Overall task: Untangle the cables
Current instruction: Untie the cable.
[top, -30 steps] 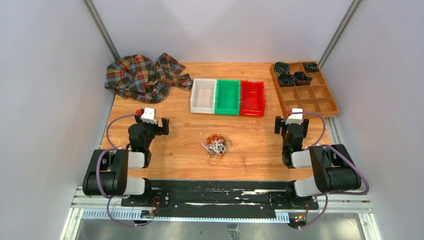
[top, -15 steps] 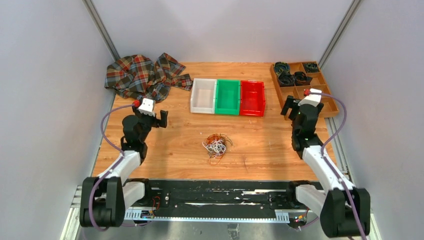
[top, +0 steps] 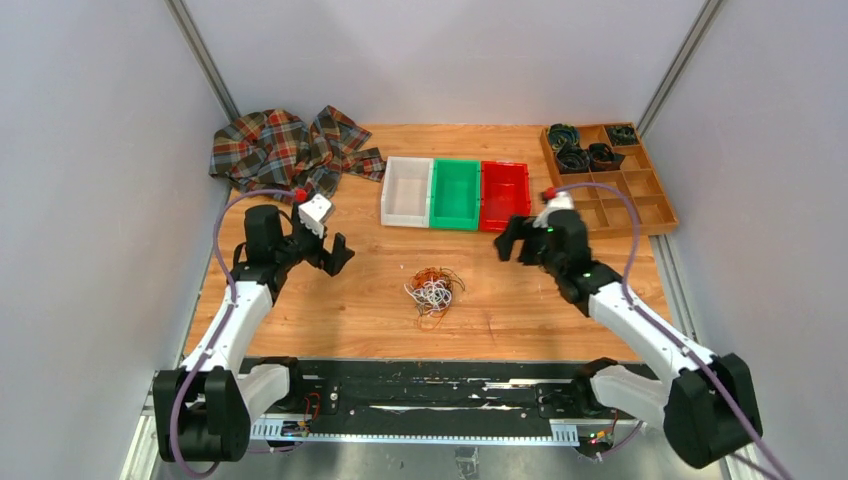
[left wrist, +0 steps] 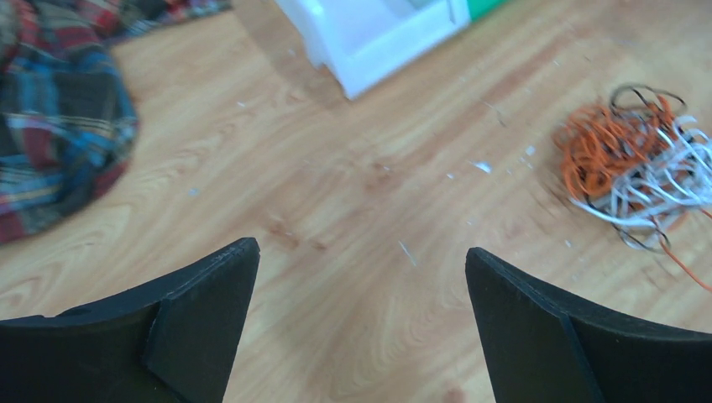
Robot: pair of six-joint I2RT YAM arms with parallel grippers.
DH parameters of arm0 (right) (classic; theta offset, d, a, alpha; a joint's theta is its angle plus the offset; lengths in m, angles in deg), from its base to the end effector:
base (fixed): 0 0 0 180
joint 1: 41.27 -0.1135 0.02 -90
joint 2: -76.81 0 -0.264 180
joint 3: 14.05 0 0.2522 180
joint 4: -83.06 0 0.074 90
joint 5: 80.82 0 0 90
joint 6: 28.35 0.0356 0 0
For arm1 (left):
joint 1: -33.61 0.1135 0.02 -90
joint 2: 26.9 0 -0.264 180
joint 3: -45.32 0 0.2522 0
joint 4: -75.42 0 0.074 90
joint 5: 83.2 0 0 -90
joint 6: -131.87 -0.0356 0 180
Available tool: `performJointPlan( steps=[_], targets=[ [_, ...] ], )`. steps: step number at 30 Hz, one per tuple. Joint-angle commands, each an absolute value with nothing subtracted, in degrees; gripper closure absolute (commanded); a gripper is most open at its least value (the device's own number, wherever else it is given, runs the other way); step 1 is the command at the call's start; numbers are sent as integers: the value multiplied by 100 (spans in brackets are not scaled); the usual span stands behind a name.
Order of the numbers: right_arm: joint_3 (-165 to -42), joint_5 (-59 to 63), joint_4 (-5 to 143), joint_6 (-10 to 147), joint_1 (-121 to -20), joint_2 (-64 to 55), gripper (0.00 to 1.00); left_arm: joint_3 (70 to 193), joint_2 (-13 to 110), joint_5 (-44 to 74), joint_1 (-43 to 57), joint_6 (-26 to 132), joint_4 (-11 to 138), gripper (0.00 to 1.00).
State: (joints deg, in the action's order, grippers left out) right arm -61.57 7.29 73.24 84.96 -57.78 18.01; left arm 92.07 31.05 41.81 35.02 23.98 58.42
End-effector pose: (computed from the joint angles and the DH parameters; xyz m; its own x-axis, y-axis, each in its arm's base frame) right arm 0.2229 0.0673 0.2505 -0.4410 0.2818 -0.8521 -0.1514 0.9125 0.3801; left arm 0.2187 -0.0150 0.2395 -0.3005 0.2443 -0.9220 0.6070 0.7946 0.0127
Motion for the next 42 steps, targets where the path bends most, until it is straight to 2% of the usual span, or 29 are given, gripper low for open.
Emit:
performJointPlan(
  steps=[1,4,7,17,23,29,42],
  targets=[
    [-6652,684,6883,7844,-7399,1437,17,9552,3383,4955,3466,1777,4537,2],
    [-7031,944,6786,7590,-8440,962,20,9595,3461,5064,3343,1599,4320,2],
    [-7402,957,6760,7447,-8975,469,21,9583,3435,5066,3214,1464,4206,2],
    [-7832,881,6772,7325,-9272,-827,36,9498,3223,4843,2455,1131,3905,2],
    [-7662,833,6857,7397,-9268,-848,61,9495,3233,4362,1781,1282,4106,2],
    [-7531,730,6913,7566,-9187,-760,98,9707,3335,4103,1516,1335,3945,2],
    [-7563,50,7137,8021,-9152,118,99,10067,3497,4105,1519,2011,3966,2]
  ],
)
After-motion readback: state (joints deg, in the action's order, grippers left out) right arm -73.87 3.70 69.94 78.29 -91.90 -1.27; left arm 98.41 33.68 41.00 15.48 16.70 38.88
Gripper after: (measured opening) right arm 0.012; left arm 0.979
